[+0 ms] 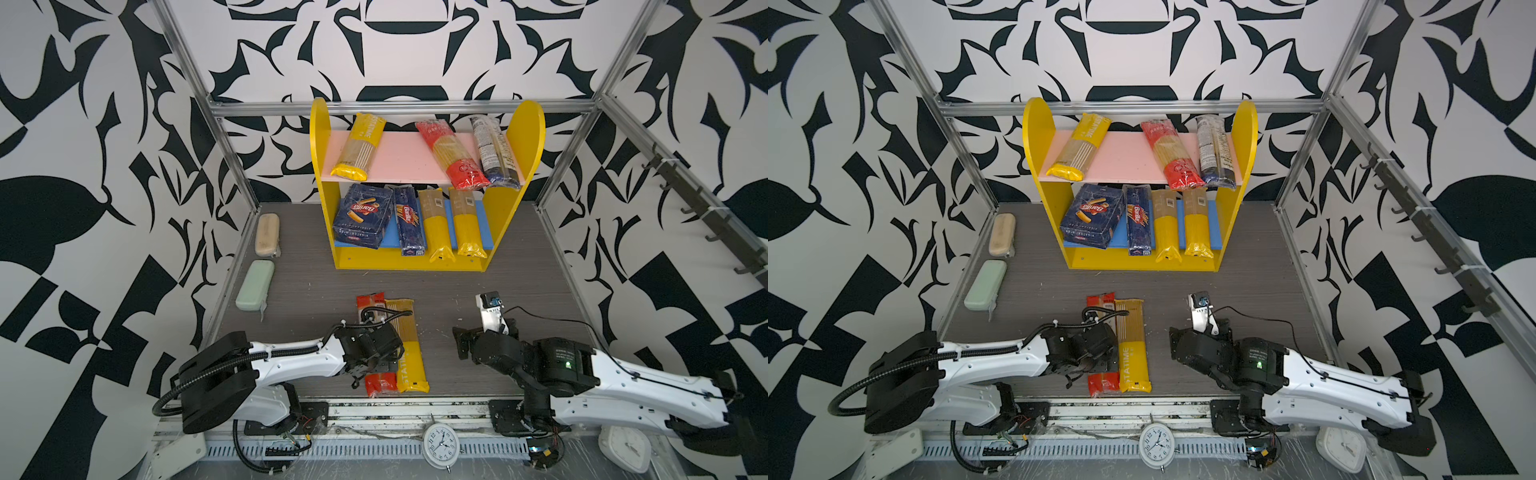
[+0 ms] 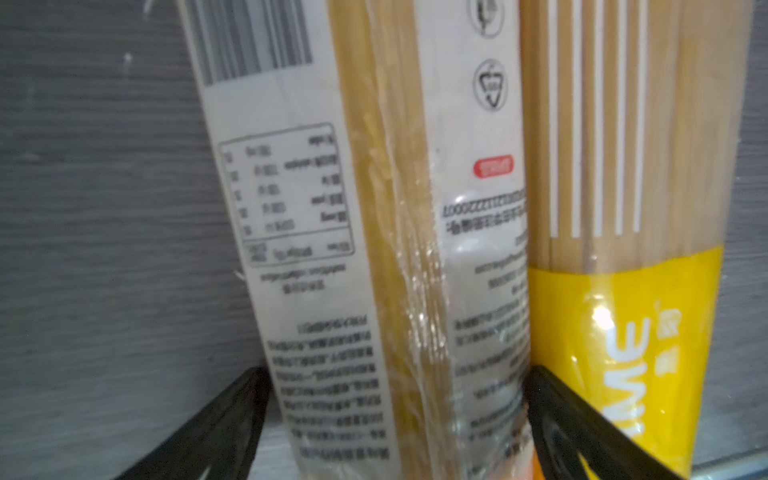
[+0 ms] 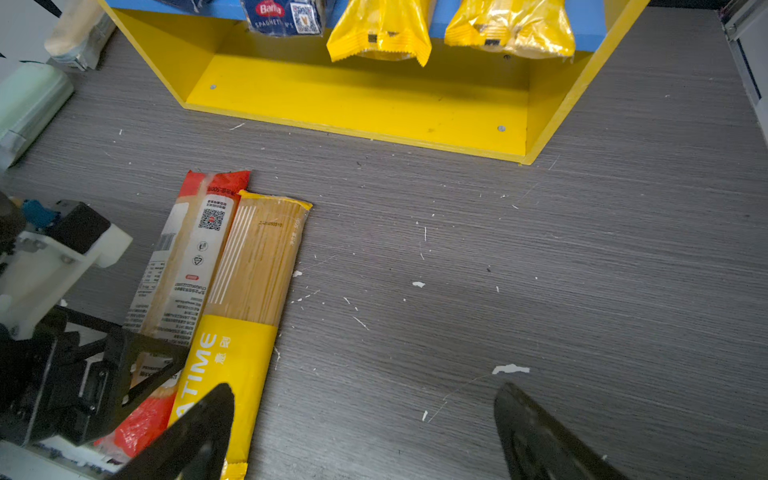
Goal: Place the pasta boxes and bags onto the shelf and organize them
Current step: 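Close the left gripper on the red-and-white spaghetti bag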
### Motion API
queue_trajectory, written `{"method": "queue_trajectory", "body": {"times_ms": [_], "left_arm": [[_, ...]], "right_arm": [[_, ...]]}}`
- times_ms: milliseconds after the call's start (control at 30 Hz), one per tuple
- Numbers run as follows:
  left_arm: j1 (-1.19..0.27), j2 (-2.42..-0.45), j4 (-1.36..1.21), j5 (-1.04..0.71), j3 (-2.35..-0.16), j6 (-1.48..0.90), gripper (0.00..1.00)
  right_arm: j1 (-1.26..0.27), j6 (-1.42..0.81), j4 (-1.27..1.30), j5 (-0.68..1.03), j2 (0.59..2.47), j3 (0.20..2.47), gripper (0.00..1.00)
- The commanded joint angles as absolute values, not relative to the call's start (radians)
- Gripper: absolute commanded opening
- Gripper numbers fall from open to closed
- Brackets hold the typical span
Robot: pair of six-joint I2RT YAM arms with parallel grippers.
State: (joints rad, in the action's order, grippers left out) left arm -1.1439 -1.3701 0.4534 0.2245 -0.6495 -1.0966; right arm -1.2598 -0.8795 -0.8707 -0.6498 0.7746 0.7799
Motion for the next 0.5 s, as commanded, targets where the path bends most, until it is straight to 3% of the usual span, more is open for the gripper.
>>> {"method": "queue_trajectory", "body": {"times_ms": [0, 467], "left_arm": [[-1.111, -1.428, 0.446, 0.186, -0.642, -1.071, 0.97], [-0.877, -1.389, 0.464, 0.100, -0.624, -0.918, 0.65]], "right_arm": [[-1.245, -0.858, -0.864, -0.660, 0.755, 0.773, 1.00], [-1.126, -0.782, -0.836, -0.582, 0.751, 0.770, 1.00]]}}
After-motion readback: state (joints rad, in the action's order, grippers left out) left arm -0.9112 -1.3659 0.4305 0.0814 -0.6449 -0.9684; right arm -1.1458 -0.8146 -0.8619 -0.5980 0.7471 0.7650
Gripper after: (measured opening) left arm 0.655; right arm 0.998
